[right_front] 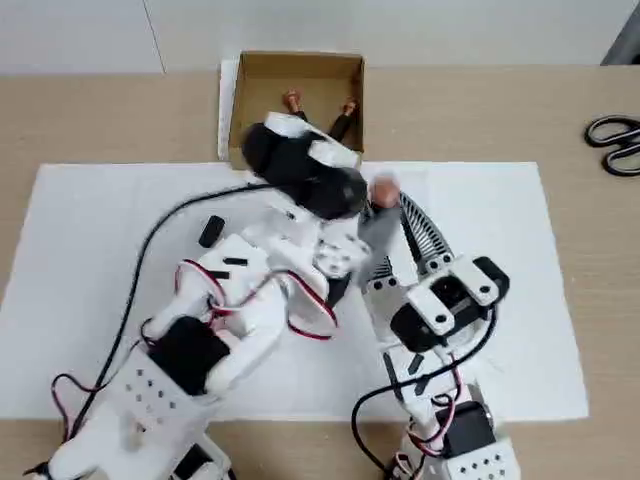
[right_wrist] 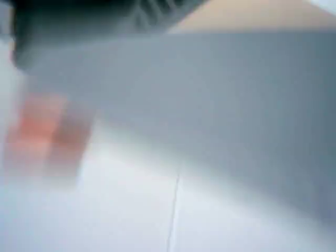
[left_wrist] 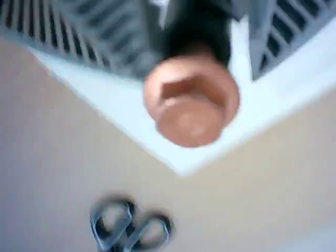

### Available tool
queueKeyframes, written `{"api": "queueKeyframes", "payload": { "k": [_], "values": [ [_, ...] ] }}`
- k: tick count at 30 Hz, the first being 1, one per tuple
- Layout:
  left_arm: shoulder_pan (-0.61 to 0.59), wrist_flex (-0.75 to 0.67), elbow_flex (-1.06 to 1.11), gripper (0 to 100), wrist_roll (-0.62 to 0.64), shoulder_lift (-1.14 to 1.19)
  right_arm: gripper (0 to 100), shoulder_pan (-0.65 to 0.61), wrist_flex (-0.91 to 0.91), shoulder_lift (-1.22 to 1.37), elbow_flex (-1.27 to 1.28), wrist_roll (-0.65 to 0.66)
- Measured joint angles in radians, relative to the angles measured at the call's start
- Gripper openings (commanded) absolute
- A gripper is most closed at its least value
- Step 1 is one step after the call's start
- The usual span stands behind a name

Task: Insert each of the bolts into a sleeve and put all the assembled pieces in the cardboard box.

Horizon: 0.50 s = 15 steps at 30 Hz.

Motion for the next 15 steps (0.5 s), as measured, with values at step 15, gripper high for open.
{"api": "queueKeyframes", "payload": {
  "k": [15],
  "values": [
    [-0.204, 0.046, -0.230, 0, -0.002, -0.040, 0.2, -0.003, 0.247, 0.008, -0.015, -0.002]
  ]
}}
